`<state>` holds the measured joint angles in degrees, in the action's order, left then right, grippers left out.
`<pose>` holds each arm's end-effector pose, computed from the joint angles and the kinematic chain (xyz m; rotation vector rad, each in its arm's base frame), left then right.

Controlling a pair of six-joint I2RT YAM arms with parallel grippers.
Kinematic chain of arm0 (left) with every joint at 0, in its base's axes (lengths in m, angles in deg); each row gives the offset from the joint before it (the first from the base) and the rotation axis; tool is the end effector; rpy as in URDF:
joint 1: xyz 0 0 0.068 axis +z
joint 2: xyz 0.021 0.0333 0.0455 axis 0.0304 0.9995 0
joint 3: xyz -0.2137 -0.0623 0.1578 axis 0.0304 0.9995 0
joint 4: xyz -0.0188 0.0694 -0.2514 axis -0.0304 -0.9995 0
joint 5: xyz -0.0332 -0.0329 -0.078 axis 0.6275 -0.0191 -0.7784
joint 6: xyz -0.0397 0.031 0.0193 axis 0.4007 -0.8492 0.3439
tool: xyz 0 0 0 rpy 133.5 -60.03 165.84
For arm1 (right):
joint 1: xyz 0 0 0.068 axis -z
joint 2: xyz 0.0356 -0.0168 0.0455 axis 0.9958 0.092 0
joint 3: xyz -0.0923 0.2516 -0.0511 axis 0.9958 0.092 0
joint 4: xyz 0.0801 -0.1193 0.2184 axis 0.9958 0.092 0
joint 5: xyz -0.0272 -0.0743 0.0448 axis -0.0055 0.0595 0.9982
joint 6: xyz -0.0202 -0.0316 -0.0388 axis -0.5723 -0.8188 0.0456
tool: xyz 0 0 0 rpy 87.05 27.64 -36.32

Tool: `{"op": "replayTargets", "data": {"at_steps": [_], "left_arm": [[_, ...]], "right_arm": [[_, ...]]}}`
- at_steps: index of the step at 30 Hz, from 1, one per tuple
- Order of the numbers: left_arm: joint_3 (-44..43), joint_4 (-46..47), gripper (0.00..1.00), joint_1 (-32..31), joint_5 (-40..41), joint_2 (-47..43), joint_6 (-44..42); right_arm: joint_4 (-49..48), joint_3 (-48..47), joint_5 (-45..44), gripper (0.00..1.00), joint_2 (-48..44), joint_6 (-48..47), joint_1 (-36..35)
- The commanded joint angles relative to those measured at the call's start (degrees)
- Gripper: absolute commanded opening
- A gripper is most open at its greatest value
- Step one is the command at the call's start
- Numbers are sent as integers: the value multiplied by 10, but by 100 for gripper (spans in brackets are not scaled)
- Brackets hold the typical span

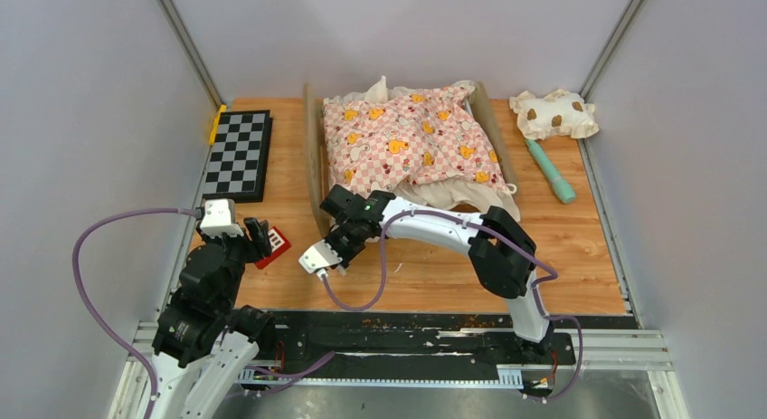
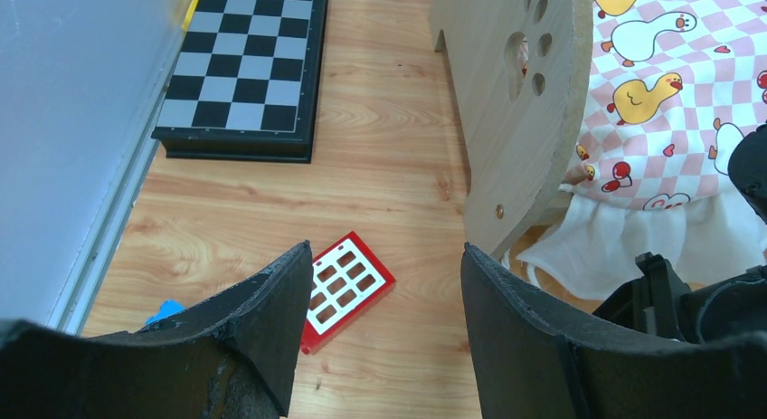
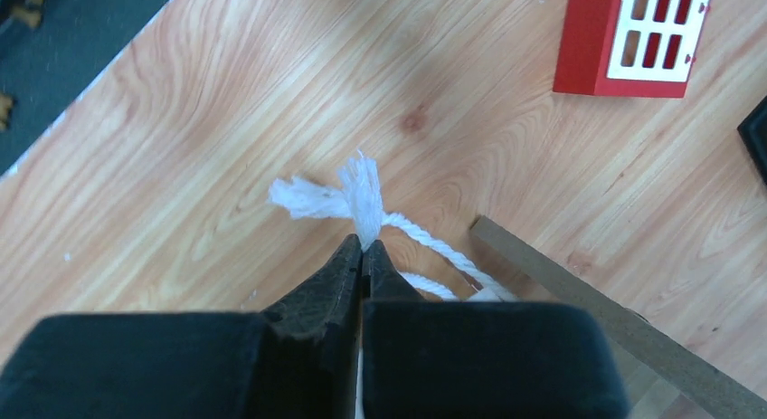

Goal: Set up the pet bed
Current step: Tie the ropes to the bed frame.

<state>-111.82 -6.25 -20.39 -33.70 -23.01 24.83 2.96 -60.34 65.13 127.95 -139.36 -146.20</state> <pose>0.0615 -0.0099 0.3152 -0.1544 1.7659 -0.0894 0.1922 0.3852 0.2177 -2.5276 0.7766 0.4949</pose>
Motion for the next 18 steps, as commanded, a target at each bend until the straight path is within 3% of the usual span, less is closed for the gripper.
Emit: {"op": "replayTargets", "data": {"at_steps": [1, 8, 18], "left_arm": [[2, 11, 68, 2, 9, 0, -8], [2, 11, 68, 2, 10, -1, -8], [2, 12, 68, 2, 8, 2, -9]], "right_arm": [[-114, 24, 54, 0, -17, 170, -5], [-190, 23, 8, 0, -2, 261, -11], [-116, -66, -44, 0, 75, 295, -22]]}}
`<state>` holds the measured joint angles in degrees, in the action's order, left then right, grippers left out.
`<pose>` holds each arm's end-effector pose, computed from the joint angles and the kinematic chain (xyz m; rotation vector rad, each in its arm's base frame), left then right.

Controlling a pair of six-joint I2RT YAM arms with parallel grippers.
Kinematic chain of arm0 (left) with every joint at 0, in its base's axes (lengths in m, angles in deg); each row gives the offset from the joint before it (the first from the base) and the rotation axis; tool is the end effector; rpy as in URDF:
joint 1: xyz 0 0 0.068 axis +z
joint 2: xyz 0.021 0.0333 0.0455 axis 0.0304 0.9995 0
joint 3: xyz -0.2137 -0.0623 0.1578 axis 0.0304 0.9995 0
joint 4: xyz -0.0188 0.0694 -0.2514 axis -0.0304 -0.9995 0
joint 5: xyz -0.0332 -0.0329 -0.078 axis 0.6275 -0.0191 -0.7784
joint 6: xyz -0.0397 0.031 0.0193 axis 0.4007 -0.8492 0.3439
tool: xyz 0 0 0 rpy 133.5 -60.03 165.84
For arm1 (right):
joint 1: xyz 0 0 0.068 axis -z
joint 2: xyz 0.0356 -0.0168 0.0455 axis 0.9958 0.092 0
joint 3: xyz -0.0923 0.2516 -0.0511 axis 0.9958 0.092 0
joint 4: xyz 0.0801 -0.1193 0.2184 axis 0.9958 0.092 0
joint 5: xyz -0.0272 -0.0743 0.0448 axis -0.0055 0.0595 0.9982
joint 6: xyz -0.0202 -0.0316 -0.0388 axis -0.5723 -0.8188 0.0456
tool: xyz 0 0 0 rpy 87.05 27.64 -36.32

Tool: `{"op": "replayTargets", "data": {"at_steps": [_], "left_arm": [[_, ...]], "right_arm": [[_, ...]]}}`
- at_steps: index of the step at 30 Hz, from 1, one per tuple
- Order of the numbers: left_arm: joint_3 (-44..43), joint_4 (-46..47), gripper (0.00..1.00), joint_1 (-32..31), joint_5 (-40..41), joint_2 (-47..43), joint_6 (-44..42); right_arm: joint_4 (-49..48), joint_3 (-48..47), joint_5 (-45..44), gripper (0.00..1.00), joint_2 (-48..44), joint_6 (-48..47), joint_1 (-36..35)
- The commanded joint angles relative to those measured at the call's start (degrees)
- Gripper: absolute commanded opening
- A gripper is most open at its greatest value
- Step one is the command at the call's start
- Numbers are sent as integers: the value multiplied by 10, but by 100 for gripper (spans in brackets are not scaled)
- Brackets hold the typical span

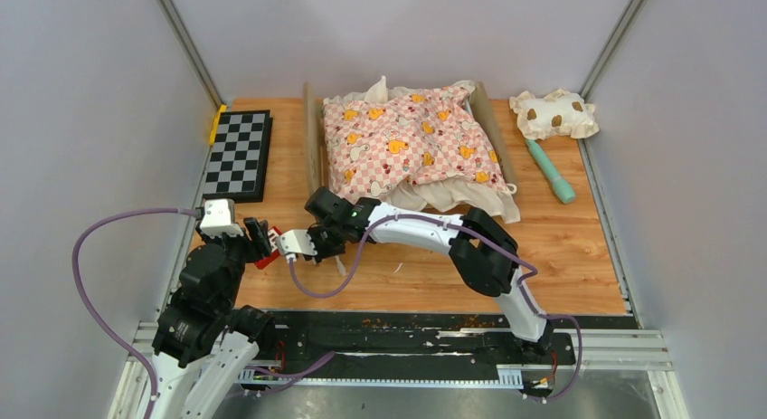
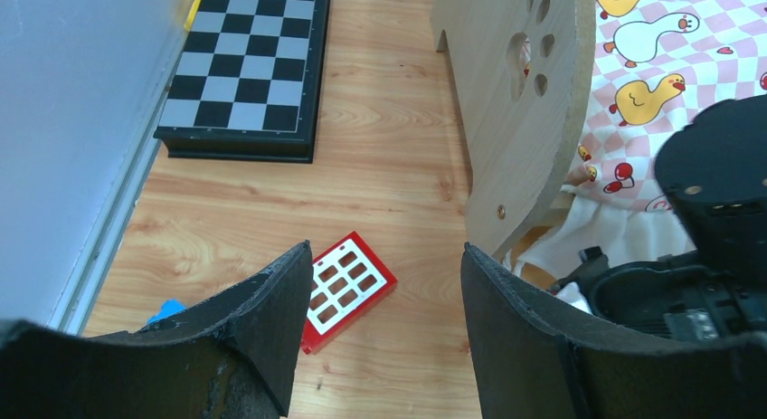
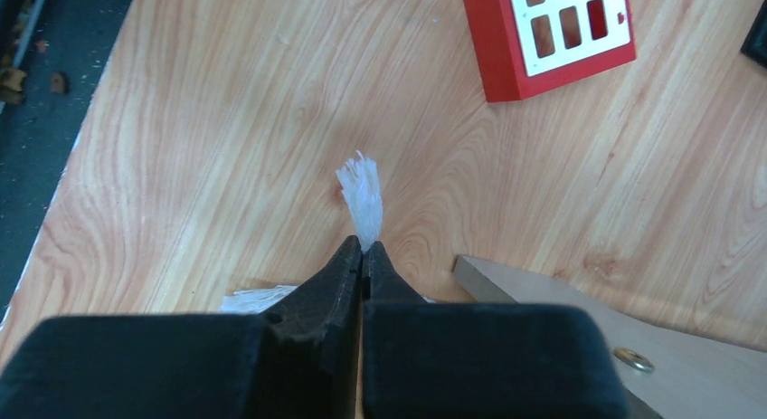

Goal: Set up the pet bed
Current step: Tie the ropes to the bed frame.

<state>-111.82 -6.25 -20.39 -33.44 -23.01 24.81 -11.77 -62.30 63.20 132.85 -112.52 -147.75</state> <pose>0.0615 -0.0097 0.3152 -0.1573 1.7652 -0.0852 0.1995 0.4228 0.2040 -2.2136 1.2094 0.5831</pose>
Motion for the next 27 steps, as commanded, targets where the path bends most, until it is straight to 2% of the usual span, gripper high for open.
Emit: {"op": "replayTargets", "data": {"at_steps": [1, 10, 18, 27], "left_arm": [[2, 12, 68, 2, 5, 4, -8], [5, 15, 68, 2, -2, -1, -11], [5, 14, 68, 2, 3, -9, -10], [5, 14, 68, 2, 3, -8, -9]], "right_arm": [[39, -52, -32, 0, 30, 28, -7], [76, -27, -117, 0, -6, 27, -7], [92, -22, -128, 0, 5, 35, -2], [61, -33, -131, 10, 18, 46, -2]]}}
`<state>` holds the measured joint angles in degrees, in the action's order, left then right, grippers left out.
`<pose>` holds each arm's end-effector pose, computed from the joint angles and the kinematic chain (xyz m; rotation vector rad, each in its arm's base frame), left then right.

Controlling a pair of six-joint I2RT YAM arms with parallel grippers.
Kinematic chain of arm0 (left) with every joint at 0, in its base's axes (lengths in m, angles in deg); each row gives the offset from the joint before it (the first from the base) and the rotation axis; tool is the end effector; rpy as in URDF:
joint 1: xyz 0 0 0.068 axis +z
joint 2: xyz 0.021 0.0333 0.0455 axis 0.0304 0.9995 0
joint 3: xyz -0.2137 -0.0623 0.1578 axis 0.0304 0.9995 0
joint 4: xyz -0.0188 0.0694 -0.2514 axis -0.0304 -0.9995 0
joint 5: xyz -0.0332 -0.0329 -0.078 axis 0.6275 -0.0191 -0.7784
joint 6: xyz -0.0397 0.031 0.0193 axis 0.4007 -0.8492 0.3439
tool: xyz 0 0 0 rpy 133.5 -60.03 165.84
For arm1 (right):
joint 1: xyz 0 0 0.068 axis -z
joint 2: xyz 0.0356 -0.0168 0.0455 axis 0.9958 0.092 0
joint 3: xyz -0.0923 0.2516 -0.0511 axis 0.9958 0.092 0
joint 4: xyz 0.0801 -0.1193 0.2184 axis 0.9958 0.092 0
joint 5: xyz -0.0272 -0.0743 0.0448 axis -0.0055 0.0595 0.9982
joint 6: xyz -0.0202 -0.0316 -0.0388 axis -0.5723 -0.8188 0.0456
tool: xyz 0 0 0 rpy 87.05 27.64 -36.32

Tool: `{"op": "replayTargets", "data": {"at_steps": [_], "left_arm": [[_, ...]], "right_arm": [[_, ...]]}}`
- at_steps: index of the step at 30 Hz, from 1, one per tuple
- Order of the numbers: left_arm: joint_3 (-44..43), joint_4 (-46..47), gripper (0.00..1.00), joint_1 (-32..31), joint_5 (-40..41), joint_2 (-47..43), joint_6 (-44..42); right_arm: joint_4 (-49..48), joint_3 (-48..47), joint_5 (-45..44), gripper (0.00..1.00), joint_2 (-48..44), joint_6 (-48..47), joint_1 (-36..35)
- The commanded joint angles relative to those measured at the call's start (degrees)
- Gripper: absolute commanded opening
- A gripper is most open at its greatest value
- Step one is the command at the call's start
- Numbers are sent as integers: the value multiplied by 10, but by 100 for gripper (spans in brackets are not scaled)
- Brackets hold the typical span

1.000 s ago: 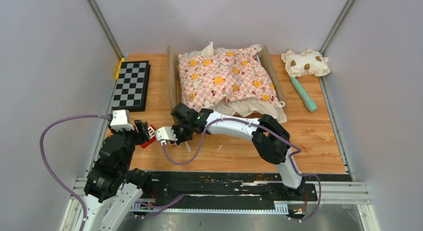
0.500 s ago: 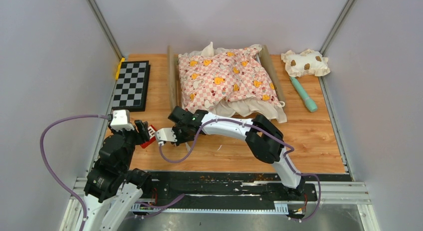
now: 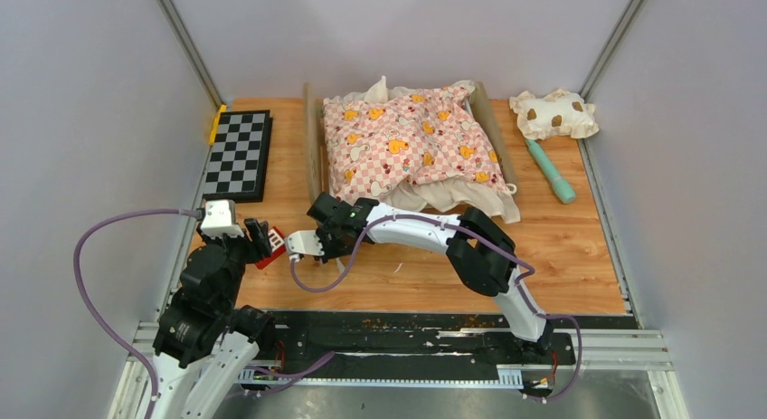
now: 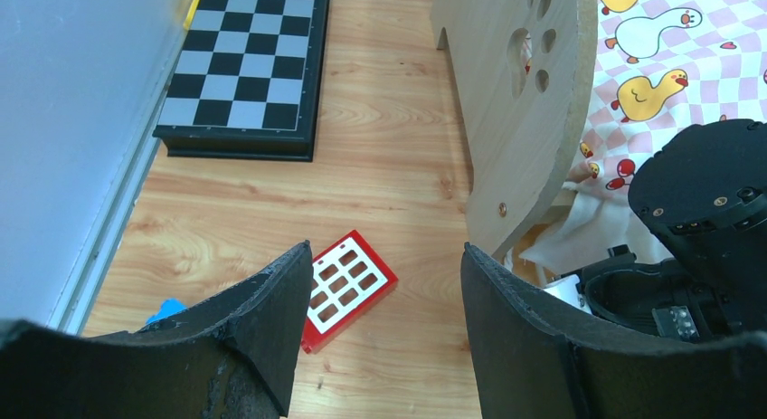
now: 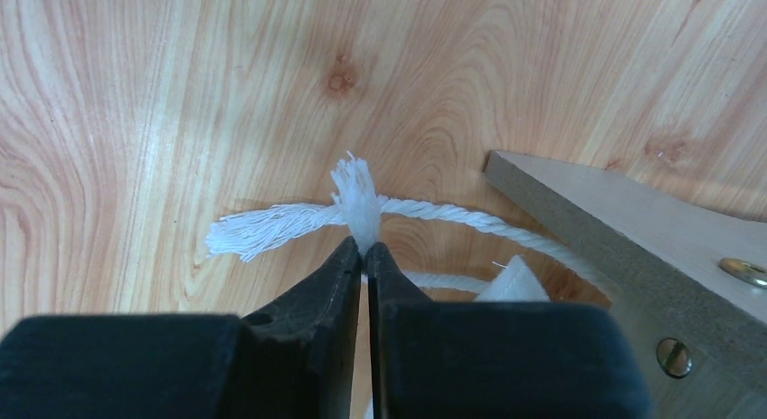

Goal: Set up the pet bed
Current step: Tie the ropes to the bed frame.

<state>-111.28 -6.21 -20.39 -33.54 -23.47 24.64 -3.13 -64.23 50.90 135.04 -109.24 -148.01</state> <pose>0.0612 -0.0097 0.3128 -0.1533 1.7663 -0.0843 0.2019 0.4159 0.1871 -2.2763 1.4539 0.3275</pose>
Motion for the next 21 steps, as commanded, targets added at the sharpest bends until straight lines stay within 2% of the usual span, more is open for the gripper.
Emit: {"op": "replayTargets", "data": {"at_steps": [1, 7, 15, 21], "left_arm": [[-1, 13, 68, 2, 5, -3, -8], [-1, 13, 68, 2, 6, -4, -8], [-1, 12, 68, 2, 8, -4, -7], [-1, 13, 68, 2, 7, -4, -7]], "right_arm": [[-24, -15, -10, 11, 1, 12, 1], [-30, -17, -9, 22, 9, 16, 1], [-78, 5, 17, 25, -9, 41, 5], [-127, 65, 38, 30, -85, 53, 11]]}}
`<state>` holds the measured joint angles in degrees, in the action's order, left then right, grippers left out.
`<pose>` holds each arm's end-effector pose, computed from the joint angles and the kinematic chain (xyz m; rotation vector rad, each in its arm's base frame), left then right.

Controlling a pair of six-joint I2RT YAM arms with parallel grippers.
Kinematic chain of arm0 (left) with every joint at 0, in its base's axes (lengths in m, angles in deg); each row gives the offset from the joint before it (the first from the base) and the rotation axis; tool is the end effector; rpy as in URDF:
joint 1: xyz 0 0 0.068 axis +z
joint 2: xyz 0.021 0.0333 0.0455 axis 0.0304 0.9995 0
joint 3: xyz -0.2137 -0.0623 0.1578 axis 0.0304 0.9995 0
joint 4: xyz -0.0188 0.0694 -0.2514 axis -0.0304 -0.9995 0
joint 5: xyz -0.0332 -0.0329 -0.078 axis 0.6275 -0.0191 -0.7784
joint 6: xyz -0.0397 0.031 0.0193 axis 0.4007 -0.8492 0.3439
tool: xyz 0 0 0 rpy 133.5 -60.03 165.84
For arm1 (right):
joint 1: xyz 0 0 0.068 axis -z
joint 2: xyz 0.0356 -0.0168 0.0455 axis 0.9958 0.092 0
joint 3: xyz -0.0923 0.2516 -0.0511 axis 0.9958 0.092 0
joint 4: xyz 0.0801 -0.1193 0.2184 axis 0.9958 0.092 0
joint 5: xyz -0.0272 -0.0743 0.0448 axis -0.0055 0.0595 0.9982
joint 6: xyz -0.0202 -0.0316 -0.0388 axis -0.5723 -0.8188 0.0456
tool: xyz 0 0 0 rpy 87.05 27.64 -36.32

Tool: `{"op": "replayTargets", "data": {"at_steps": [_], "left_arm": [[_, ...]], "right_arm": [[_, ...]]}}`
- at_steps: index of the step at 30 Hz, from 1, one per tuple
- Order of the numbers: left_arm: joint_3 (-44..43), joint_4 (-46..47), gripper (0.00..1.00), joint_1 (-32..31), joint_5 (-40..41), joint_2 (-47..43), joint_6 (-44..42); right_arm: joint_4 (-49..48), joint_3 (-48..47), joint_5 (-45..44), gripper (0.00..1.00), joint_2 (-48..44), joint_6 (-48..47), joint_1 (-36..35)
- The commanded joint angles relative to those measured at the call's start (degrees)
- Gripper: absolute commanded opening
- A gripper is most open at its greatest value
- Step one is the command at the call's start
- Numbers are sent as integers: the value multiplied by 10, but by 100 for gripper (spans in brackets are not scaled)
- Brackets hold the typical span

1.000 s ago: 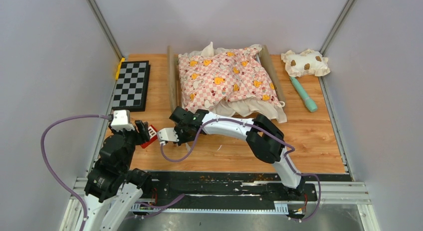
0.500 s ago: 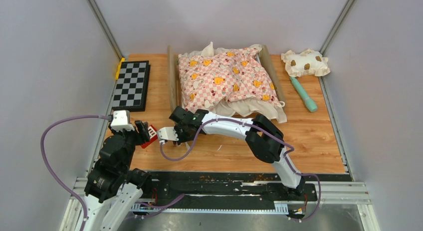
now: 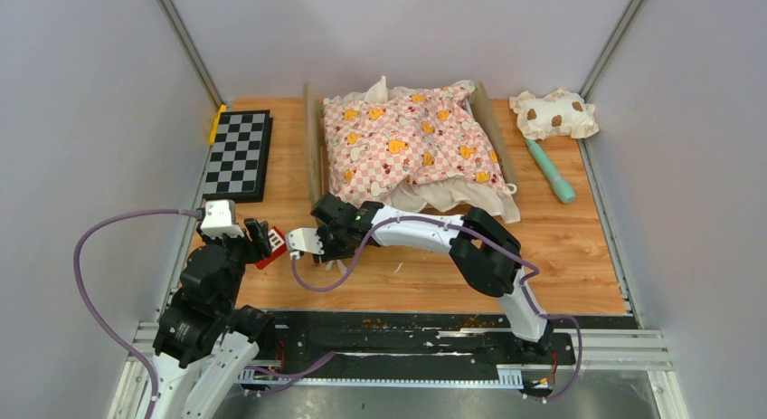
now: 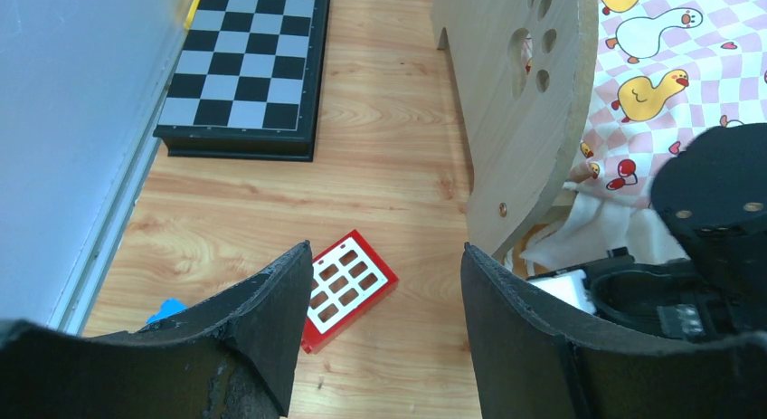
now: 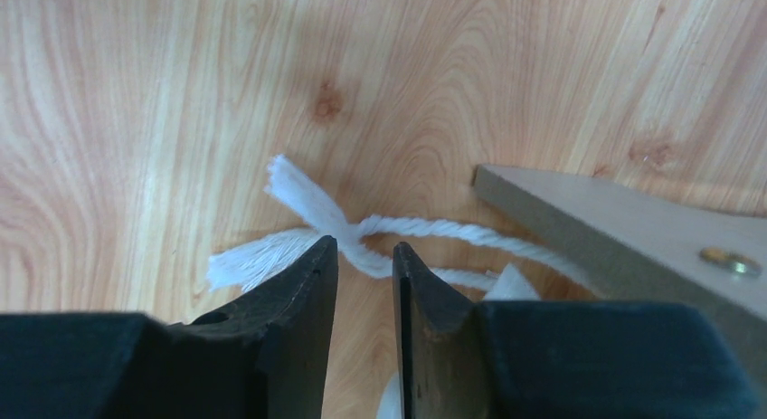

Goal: Set up the pet bed
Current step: Tie the ropes to the bed frame.

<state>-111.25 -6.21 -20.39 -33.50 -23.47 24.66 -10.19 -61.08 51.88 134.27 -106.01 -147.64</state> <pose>0.0613 -0.0097 0.3127 -0.1540 1.7667 -0.0837 0.2052 0.4172 0.1831 -2.1749 1.4669 0.3713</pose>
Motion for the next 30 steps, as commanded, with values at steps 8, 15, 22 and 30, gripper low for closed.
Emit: {"op": "replayTargets", "data": {"at_steps": [8, 15, 22, 30], "left_arm": [[0, 14, 68, 2, 5, -4, -9], [0, 14, 69, 2, 6, -8, -10], [0, 22, 72, 2, 17, -16, -8], [-48, 6, 89, 2, -36, 43, 34]], "right_arm": [[-148, 230, 123, 36, -216, -143, 26], [-100, 218, 130, 39, -207, -215, 33], [-276, 285, 115, 45, -226, 51, 33], [-392, 388, 49, 45, -295, 316, 33]]}}
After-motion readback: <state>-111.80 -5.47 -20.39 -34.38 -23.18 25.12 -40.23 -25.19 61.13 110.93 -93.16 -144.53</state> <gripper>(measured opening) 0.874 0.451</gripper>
